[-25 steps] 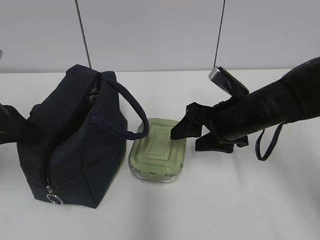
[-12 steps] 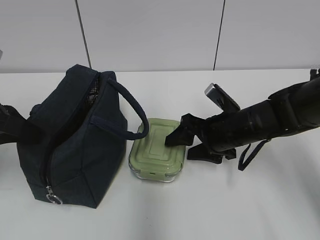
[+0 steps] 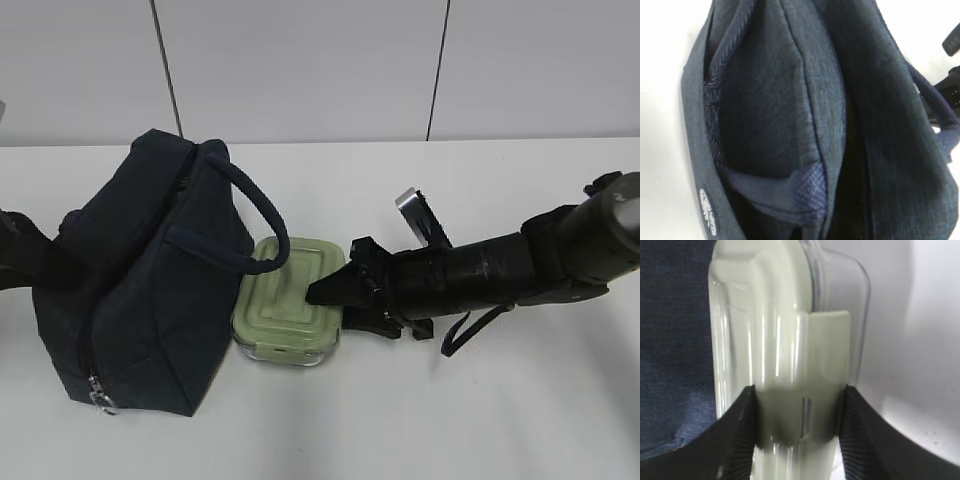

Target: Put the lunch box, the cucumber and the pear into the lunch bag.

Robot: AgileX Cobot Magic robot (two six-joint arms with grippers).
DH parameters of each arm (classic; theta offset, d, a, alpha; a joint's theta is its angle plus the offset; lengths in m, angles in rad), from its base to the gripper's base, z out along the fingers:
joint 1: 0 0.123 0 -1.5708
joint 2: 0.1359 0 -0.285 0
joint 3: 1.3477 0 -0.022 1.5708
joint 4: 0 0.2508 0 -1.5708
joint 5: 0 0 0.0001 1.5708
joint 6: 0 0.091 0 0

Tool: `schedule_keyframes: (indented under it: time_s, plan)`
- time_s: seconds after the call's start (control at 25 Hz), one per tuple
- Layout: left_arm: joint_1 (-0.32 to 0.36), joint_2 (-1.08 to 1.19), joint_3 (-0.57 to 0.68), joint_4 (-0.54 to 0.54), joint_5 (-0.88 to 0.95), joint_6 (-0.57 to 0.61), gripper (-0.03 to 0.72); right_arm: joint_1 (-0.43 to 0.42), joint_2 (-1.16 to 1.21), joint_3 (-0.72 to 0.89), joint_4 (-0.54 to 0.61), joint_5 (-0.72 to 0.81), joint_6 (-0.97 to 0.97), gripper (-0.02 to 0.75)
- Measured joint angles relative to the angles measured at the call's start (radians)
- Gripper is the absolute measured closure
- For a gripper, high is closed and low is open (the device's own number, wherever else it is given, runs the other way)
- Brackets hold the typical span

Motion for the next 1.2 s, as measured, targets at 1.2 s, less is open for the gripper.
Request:
schedule_keyframes:
  time_s: [1.2]
  plan:
    - [0.000,0.000,0.000,0.001,0.007,0.000,0.705,0.219,-0.286,-0.461,-0.201,-0.192,0.088,0.412]
